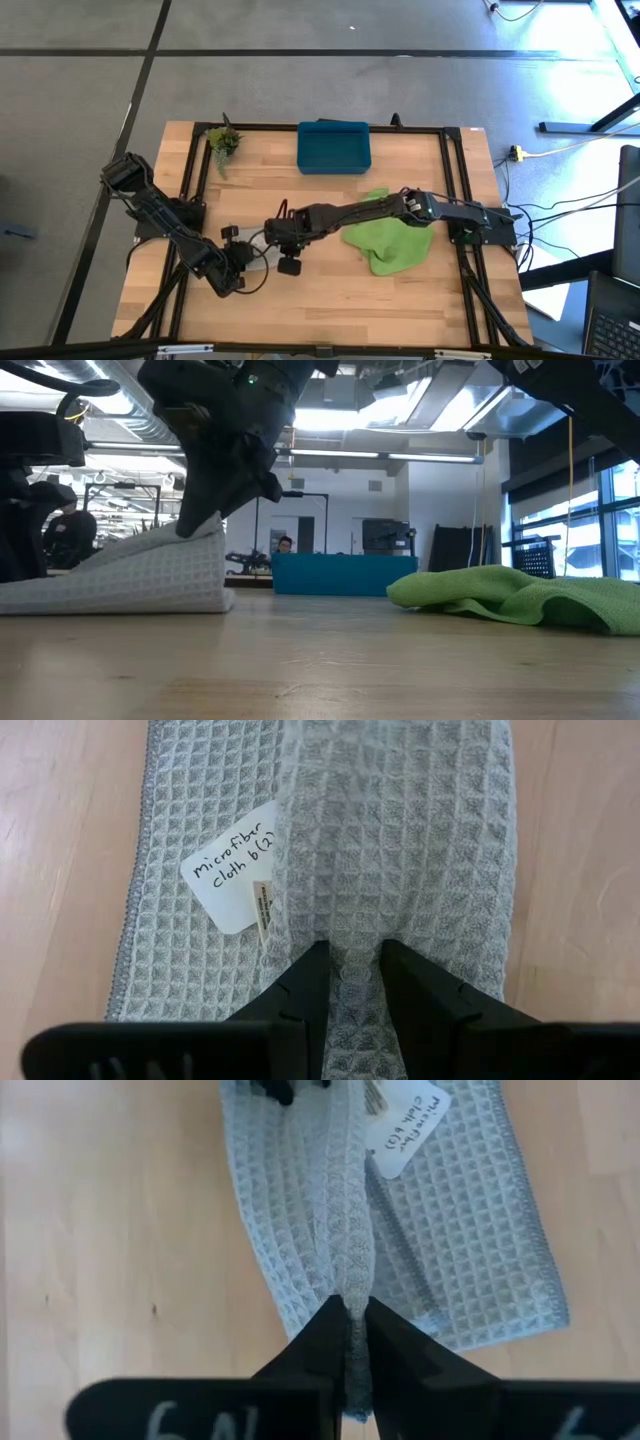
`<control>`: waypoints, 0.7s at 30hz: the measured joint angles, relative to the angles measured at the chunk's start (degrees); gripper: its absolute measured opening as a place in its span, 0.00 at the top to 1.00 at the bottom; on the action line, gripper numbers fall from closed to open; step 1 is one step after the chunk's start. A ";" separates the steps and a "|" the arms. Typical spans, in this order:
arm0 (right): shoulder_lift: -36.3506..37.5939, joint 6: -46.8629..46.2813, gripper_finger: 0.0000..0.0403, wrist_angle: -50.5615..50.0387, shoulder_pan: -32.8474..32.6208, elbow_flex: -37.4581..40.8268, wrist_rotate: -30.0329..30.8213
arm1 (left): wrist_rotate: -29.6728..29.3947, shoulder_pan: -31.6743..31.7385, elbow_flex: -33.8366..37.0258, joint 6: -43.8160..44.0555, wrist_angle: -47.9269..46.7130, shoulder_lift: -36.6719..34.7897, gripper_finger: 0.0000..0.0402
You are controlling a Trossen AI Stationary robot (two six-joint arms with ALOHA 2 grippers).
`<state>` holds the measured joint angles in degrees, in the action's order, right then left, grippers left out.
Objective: Roll microfiber towels into tight, uniform cylinder then place into a basket
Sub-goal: Roll the gray microfiber cloth
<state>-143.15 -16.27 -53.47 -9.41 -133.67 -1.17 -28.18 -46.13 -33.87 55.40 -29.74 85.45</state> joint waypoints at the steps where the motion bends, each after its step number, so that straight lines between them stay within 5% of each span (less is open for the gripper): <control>1: 0.00 -0.01 0.90 -0.01 -0.01 0.00 0.00 | 0.00 0.00 0.00 0.02 0.00 0.00 0.78; 13: -0.48 2.87 0.60 -0.09 0.28 -0.04 1.56 | 0.02 0.00 0.02 0.00 0.02 0.02 0.78; 21: -0.44 6.76 0.55 -0.47 -1.85 -0.04 0.27 | 0.68 -0.43 0.02 2.41 0.22 0.02 0.78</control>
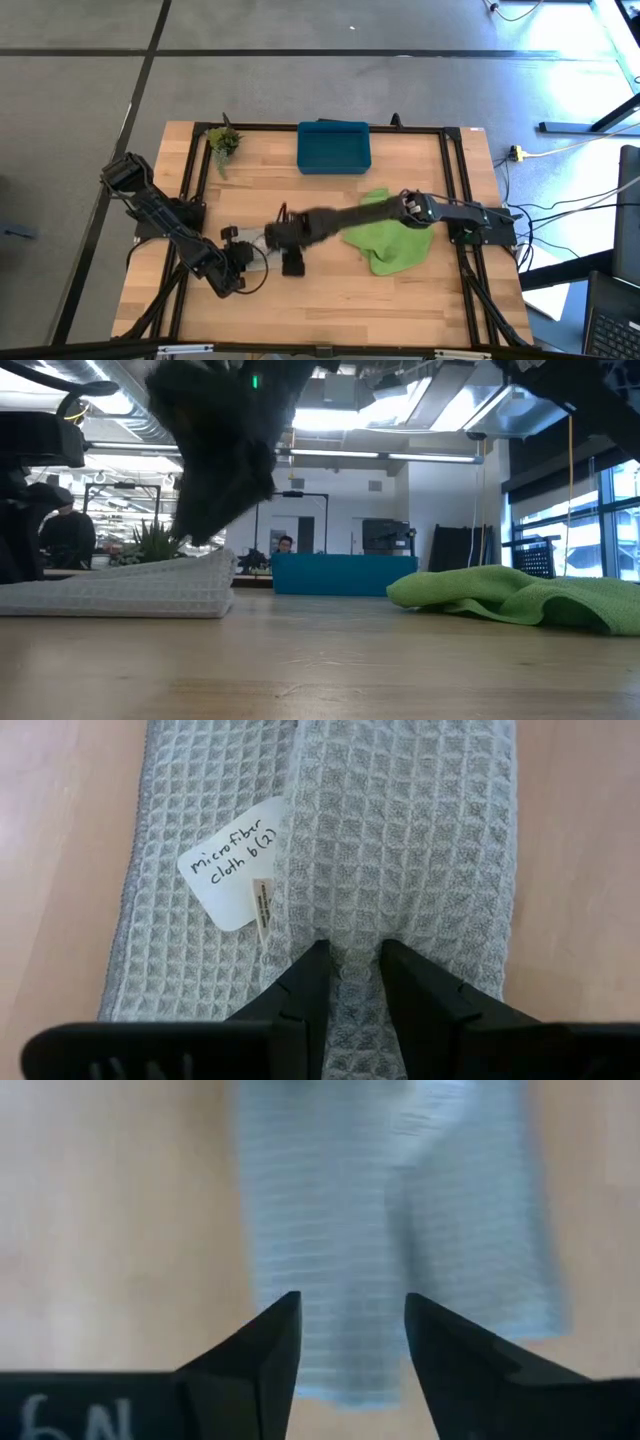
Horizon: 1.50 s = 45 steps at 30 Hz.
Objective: Roll microfiber towels into tight, uniform cylinder then place into a basket
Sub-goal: Roll the gray microfiber cloth
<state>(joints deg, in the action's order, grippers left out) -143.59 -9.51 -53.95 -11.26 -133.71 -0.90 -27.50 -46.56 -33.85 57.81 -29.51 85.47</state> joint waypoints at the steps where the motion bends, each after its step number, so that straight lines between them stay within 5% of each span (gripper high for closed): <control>1: 0.00 0.85 0.55 0.61 -1.20 0.00 0.37 | 0.18 -0.18 -0.02 0.08 0.23 0.00 0.78; 8: -0.76 4.06 0.55 7.10 -6.41 -0.11 8.58 | 1.69 -2.16 0.02 0.10 3.75 0.02 0.77; 27: -6.91 3.71 0.55 10.16 -6.42 -0.09 8.78 | 2.31 -6.52 -0.04 -2.62 6.60 0.02 0.79; 45: -7.04 3.57 0.55 9.99 -6.39 -0.09 8.81 | 1.93 -8.76 -13.46 -10.43 -9.03 0.04 0.79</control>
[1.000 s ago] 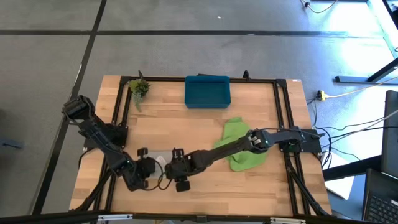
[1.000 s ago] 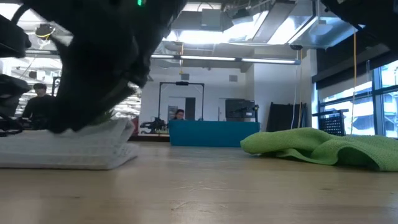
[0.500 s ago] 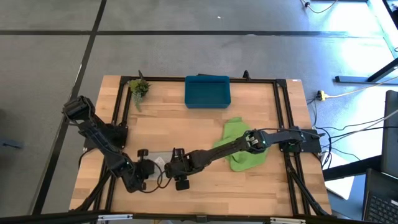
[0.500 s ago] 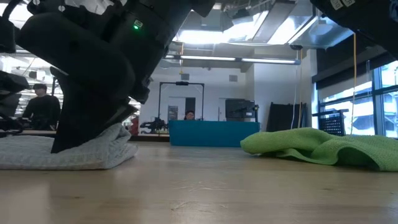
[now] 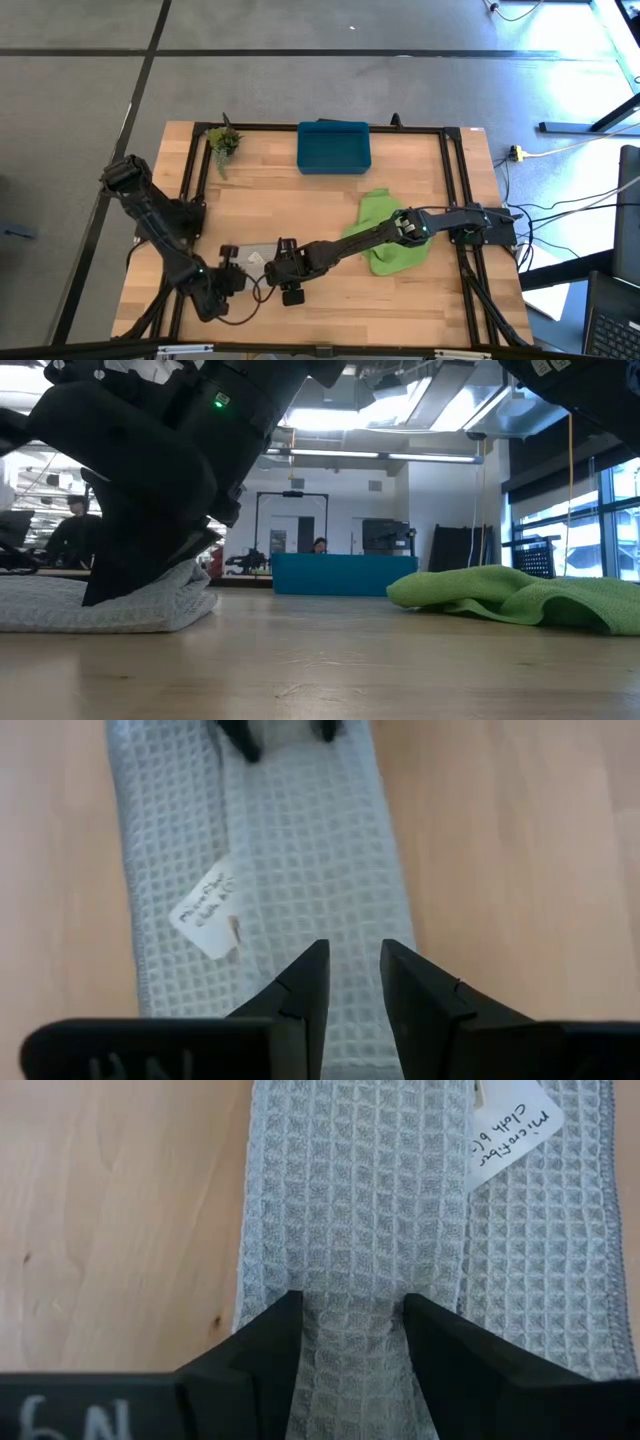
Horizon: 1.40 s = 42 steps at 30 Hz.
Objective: Roll microfiber towels into tight, uniform cylinder then place into a basket
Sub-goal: Roll the gray microfiber cloth
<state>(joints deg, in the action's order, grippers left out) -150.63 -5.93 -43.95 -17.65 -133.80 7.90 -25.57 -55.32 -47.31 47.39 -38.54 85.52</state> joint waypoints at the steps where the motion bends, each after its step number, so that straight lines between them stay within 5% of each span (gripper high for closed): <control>1: 0.00 0.05 0.55 0.01 0.00 0.00 0.00 | -0.09 -0.45 0.02 0.21 0.00 0.00 0.79; 24: 1.51 4.54 0.55 -1.15 -0.49 -1.03 0.40 | -2.94 -0.55 15.09 9.06 15.77 -0.24 0.79; 42: 2.27 7.58 0.55 1.14 -7.17 3.46 12.97 | -2.76 -0.51 15.28 9.03 16.26 -0.13 0.79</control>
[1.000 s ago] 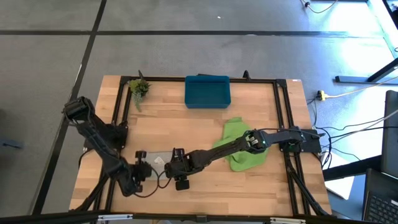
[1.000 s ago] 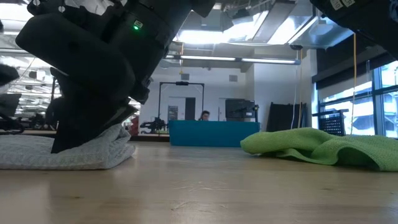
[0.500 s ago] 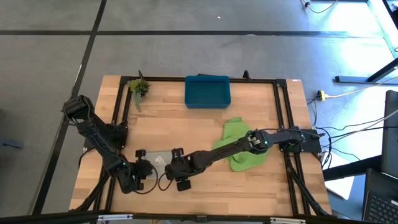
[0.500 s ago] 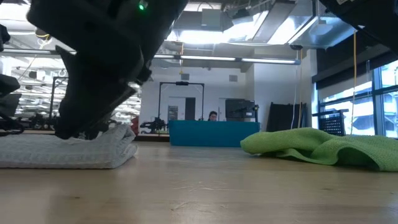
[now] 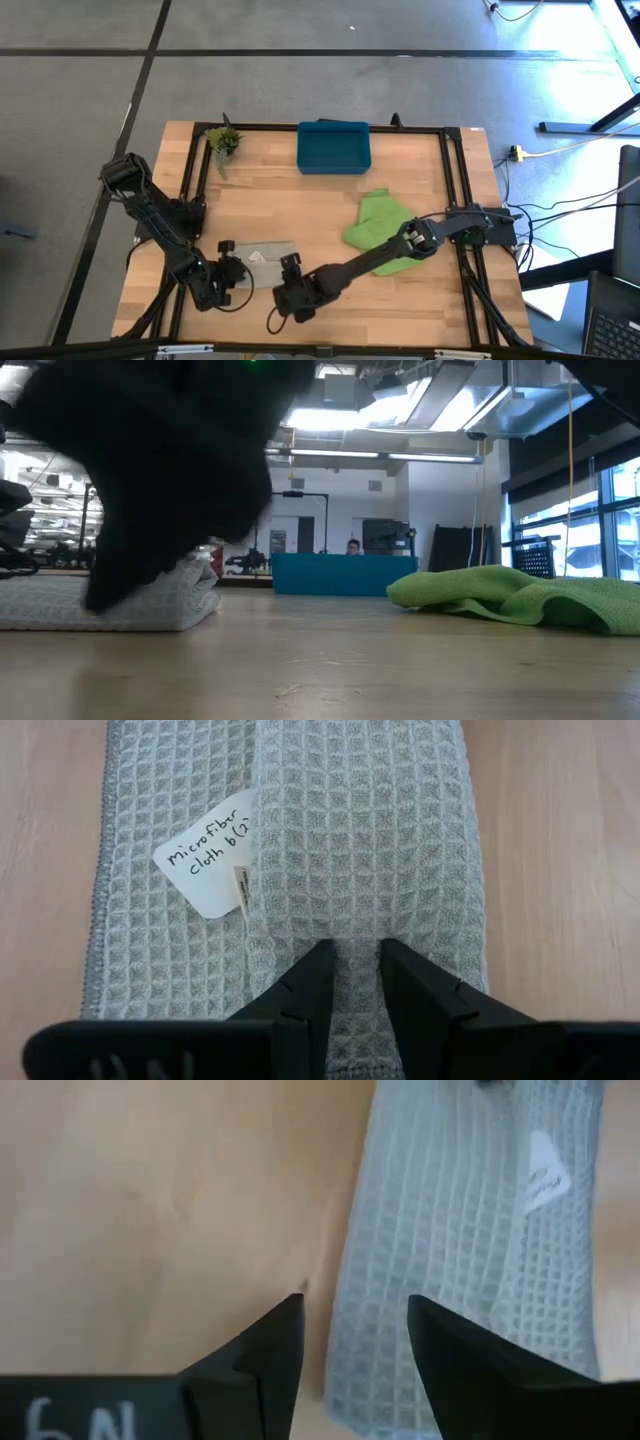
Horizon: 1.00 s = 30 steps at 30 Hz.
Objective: Roll microfiber towels into tight, uniform cylinder then place into a basket
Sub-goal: Roll the gray microfiber cloth
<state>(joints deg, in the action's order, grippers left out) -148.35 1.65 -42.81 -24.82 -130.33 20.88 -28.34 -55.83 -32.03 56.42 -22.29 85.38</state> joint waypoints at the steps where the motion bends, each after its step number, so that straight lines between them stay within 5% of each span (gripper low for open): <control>1: -0.05 -0.05 0.55 0.15 0.01 0.83 0.09 | -0.01 0.00 0.04 -0.08 0.22 0.02 0.79; 13: 0.31 -10.90 0.58 3.54 0.92 5.08 2.26 | 0.02 0.09 0.17 -1.49 1.89 0.11 0.79; 22: -0.04 -11.68 0.95 3.76 1.39 5.28 6.08 | 0.10 0.09 0.17 -1.50 1.97 0.11 0.79; 30: 0.13 -13.46 0.96 3.08 3.58 3.13 -7.16 | 0.20 0.07 0.17 -1.55 2.37 0.11 0.79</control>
<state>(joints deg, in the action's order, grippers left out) -148.22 -11.81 -39.72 -21.24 -127.20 13.71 -28.14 -55.77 -31.86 54.87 -19.92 85.49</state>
